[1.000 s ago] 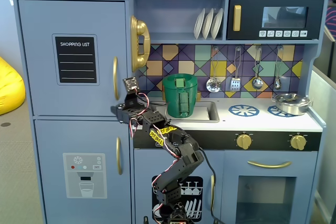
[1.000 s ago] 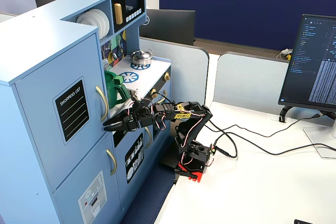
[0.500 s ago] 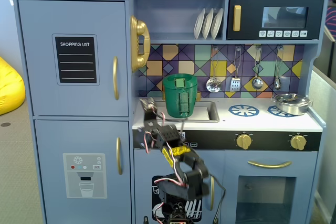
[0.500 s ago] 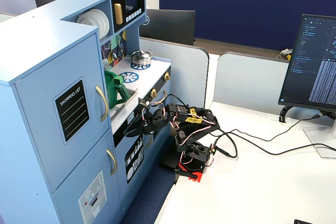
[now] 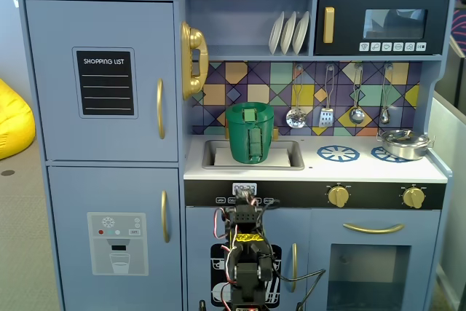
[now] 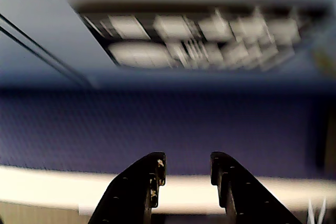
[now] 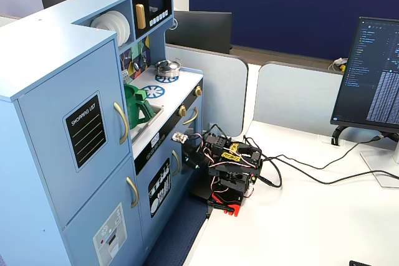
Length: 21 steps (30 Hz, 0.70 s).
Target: Close the left cabinet door
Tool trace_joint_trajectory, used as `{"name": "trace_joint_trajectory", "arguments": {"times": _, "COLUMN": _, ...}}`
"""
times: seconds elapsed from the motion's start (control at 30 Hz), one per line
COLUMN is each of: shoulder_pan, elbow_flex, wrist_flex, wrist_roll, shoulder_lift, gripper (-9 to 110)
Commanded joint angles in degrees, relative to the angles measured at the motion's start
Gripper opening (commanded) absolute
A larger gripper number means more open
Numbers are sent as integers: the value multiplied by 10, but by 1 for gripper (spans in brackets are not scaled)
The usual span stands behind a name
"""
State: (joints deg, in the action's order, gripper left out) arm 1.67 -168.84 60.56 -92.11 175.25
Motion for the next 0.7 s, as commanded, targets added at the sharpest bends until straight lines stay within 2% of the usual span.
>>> {"name": "trace_joint_trajectory", "arguments": {"times": 0.0, "shoulder_pan": -33, "elbow_flex": -26, "wrist_flex": 36, "wrist_roll": 17, "shoulder_lift": 21, "gripper": 0}}
{"name": "trace_joint_trajectory", "arguments": {"times": 0.13, "shoulder_pan": -20, "elbow_flex": -28, "wrist_flex": 115, "wrist_roll": 62, "shoulder_lift": 45, "gripper": 0}}
{"name": "trace_joint_trajectory", "arguments": {"times": 0.37, "shoulder_pan": -8, "elbow_flex": -28, "wrist_flex": 257, "wrist_roll": 69, "shoulder_lift": 68, "gripper": 0}}
{"name": "trace_joint_trajectory", "arguments": {"times": 0.67, "shoulder_pan": -15, "elbow_flex": -28, "wrist_flex": 271, "wrist_roll": 62, "shoulder_lift": 68, "gripper": 0}}
